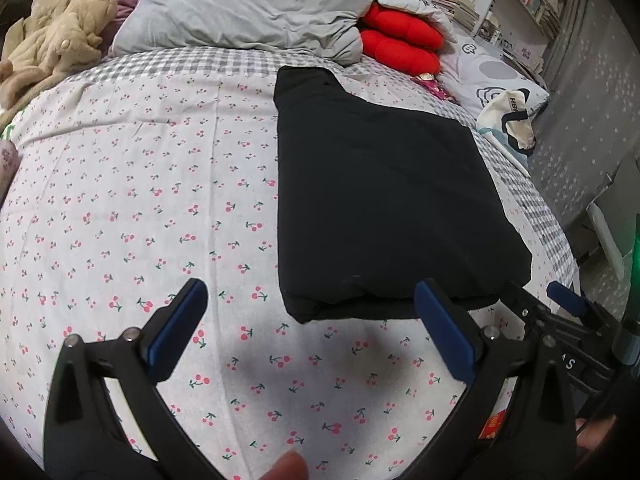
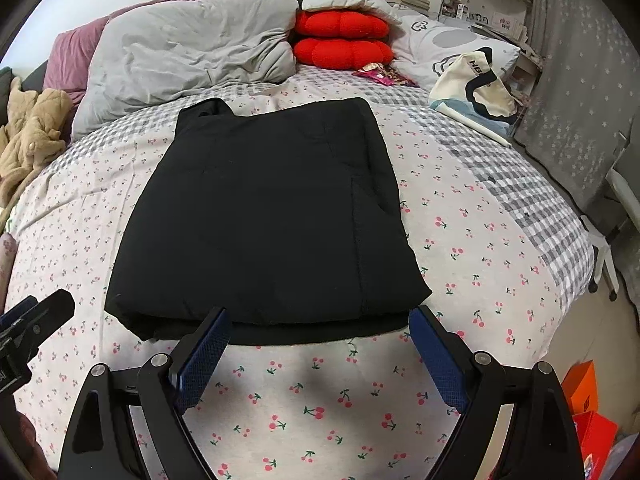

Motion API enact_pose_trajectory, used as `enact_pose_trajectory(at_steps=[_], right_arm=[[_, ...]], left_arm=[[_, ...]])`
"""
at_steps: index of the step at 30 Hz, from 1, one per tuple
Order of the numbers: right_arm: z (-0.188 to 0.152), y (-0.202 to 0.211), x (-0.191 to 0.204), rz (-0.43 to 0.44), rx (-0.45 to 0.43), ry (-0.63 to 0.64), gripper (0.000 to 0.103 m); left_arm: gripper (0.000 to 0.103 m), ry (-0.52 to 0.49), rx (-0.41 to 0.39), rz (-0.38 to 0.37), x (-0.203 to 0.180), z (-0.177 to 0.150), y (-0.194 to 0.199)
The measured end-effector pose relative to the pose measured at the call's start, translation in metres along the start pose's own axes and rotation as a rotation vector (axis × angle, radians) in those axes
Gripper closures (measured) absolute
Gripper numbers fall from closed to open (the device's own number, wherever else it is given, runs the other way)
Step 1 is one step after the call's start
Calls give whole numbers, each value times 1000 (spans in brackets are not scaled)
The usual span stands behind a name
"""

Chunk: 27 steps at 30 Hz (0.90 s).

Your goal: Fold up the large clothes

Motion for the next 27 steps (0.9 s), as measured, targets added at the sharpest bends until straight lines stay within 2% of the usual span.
enact_pose_trajectory(at_steps=[27], right_arm=[[-3, -4, -3, 9, 13, 15, 11]], left_arm=[[1, -20, 4, 16, -4, -3, -2]])
Point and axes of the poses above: each gripper's, at about its wrist camera, not at the fingertips, and y roughly against the way its jaws point, x to its left, z to its top, the point moved 6 cm from there along -y, roughly the way its jaws point, and after that the axes turned 2 degrees about y, right-handed, at the moved point
